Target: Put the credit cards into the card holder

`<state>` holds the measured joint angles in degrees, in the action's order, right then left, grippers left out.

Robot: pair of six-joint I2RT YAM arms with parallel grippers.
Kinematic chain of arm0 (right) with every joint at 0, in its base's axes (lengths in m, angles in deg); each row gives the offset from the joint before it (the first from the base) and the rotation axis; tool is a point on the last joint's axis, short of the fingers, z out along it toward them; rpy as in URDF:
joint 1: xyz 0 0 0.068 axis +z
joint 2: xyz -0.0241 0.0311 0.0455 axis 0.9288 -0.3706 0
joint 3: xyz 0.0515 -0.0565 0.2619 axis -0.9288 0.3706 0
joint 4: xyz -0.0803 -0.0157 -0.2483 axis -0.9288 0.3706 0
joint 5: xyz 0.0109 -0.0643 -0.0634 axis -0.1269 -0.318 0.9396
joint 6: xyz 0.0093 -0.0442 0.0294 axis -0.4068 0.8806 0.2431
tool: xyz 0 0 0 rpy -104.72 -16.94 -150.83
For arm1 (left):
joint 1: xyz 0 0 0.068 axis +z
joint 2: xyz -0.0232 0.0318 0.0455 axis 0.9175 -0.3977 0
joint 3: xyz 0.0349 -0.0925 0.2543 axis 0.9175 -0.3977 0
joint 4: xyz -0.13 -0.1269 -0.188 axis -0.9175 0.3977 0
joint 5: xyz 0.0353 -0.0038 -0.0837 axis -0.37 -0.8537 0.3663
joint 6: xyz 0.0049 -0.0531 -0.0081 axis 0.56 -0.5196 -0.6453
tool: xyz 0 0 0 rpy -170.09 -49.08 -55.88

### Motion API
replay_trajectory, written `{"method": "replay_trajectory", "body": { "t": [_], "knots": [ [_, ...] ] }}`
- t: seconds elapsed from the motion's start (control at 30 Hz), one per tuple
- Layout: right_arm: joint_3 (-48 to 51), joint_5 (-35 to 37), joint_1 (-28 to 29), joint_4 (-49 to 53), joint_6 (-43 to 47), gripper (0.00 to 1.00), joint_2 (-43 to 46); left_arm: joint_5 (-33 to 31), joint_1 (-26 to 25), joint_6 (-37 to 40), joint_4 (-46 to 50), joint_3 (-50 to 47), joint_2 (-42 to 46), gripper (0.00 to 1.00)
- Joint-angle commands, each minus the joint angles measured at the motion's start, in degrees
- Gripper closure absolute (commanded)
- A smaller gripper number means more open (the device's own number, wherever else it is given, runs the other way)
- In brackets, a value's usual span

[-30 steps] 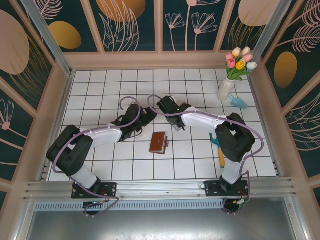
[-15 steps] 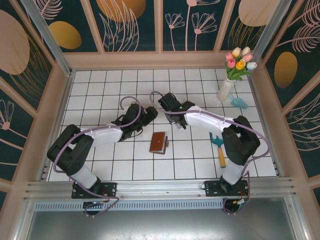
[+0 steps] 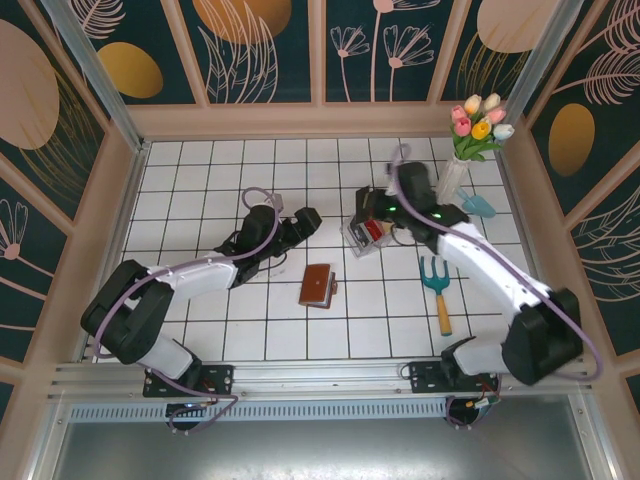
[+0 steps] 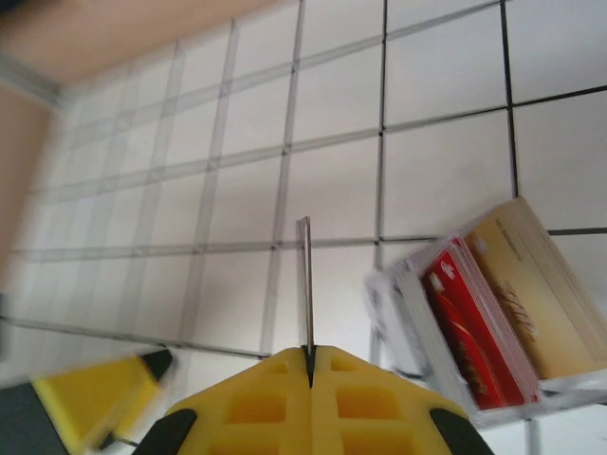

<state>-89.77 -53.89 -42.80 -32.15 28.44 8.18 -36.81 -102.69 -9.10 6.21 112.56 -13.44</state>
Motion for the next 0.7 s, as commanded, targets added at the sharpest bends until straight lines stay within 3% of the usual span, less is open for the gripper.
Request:
{"method": "replay_trajectory", "body": {
  "t": [0.0,0.13,0.27,0.37,0.5,0.67],
  "knots": [
    [6.5,-22.7,-4.7,-15.8,-14.5,1.0,2.3,10.9,0.4,2.7,-9.7,1.6,0.2,0.11],
    [8.4,-30.4,-6.7,-21.7,-19.2,1.0,2.2,18.8,0.4,-1.0,-17.8,4.4,-2.9,0.11],
    [9.0,-34.9,-6.9,-24.8,-21.2,1.0,1.3,21.7,0.4,-4.9,-22.0,7.2,-6.0,0.18],
    [9.2,-36.3,-7.0,-25.3,-21.6,1.0,0.6,22.7,0.4,-7.3,-25.0,8.1,-7.5,0.33],
    [9.9,-36.6,-7.3,-25.2,-21.7,0.98,0.0,22.5,0.5,-9.2,-26.2,8.1,-8.3,0.61],
    [10.4,-36.8,-7.9,-24.1,-21.1,0.96,-0.8,22.0,0.8,-10.3,-26.4,6.9,-7.4,0.8]
  ]
}}
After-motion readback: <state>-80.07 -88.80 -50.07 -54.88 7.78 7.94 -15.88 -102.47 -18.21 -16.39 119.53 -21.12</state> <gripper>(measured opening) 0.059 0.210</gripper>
